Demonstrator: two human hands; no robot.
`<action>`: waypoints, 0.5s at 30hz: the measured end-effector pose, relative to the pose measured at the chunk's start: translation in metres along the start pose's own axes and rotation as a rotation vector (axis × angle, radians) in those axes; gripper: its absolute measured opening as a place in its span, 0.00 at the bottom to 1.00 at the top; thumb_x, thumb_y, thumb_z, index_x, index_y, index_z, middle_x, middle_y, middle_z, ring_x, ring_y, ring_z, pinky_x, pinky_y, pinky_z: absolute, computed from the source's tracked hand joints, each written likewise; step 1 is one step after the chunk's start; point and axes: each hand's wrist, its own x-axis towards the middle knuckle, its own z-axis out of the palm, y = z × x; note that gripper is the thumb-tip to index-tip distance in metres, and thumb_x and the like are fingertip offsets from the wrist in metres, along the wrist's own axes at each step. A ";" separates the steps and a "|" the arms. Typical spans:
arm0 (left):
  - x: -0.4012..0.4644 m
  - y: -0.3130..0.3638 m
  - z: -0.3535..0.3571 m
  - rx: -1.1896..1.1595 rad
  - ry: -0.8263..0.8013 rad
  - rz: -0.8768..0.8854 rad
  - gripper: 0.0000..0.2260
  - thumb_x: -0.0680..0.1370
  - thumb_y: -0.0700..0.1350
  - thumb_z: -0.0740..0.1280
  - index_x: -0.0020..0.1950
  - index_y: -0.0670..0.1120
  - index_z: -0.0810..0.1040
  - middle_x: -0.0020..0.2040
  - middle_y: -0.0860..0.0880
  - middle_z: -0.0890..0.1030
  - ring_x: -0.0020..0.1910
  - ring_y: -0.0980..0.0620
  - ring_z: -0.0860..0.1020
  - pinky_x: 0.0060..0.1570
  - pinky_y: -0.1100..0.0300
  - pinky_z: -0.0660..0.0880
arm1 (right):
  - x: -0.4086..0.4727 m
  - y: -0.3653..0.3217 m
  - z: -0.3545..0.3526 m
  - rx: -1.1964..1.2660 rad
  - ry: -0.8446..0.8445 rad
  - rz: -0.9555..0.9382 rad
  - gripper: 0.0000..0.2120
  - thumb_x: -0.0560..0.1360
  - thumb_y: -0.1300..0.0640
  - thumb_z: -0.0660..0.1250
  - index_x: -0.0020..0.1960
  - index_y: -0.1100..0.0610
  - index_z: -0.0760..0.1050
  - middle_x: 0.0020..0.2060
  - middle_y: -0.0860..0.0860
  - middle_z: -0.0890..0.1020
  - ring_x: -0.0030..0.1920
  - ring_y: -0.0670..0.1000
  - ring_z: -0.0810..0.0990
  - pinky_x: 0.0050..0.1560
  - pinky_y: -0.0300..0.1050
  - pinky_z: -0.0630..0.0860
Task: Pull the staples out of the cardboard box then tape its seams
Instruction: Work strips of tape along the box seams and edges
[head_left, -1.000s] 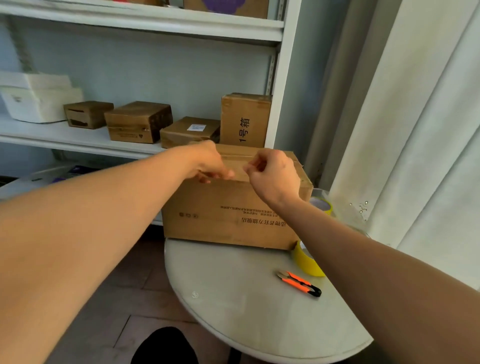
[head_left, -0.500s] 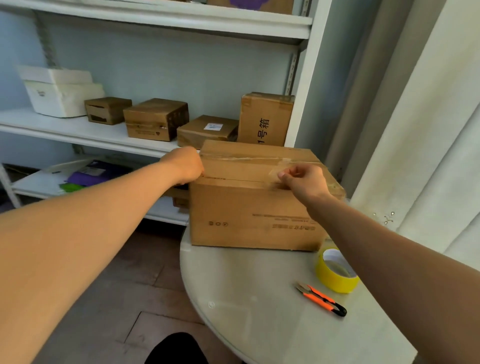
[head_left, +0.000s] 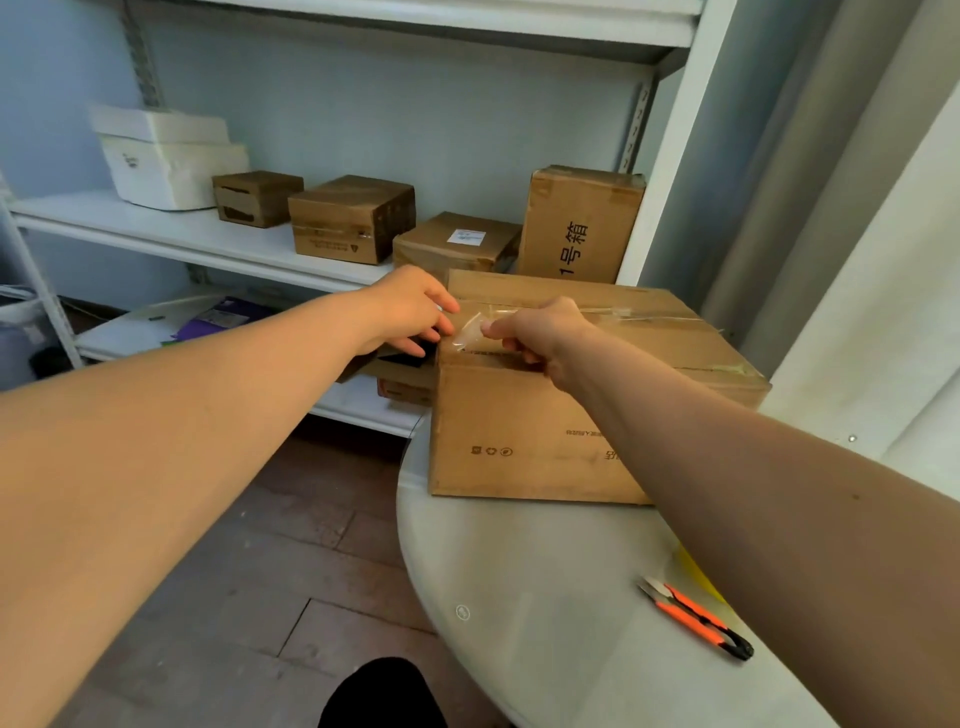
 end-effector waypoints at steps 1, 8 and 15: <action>0.002 -0.001 0.000 -0.001 -0.005 0.001 0.16 0.80 0.34 0.57 0.64 0.45 0.75 0.51 0.47 0.79 0.51 0.51 0.77 0.38 0.61 0.77 | 0.001 -0.001 0.001 -0.009 0.002 0.008 0.15 0.72 0.59 0.73 0.56 0.60 0.74 0.38 0.52 0.76 0.34 0.47 0.72 0.31 0.40 0.67; 0.003 -0.005 -0.001 0.013 -0.042 0.076 0.11 0.77 0.40 0.67 0.59 0.48 0.76 0.52 0.49 0.77 0.47 0.55 0.76 0.37 0.62 0.75 | 0.011 -0.001 0.009 -0.075 0.020 0.025 0.18 0.71 0.58 0.74 0.58 0.59 0.73 0.38 0.53 0.76 0.35 0.48 0.72 0.30 0.41 0.67; 0.001 -0.011 0.008 0.135 -0.093 0.184 0.07 0.75 0.36 0.68 0.46 0.48 0.79 0.48 0.48 0.78 0.50 0.51 0.75 0.38 0.60 0.73 | 0.027 0.009 0.018 -0.201 0.083 -0.026 0.21 0.69 0.57 0.75 0.59 0.58 0.73 0.48 0.56 0.80 0.49 0.54 0.80 0.43 0.46 0.78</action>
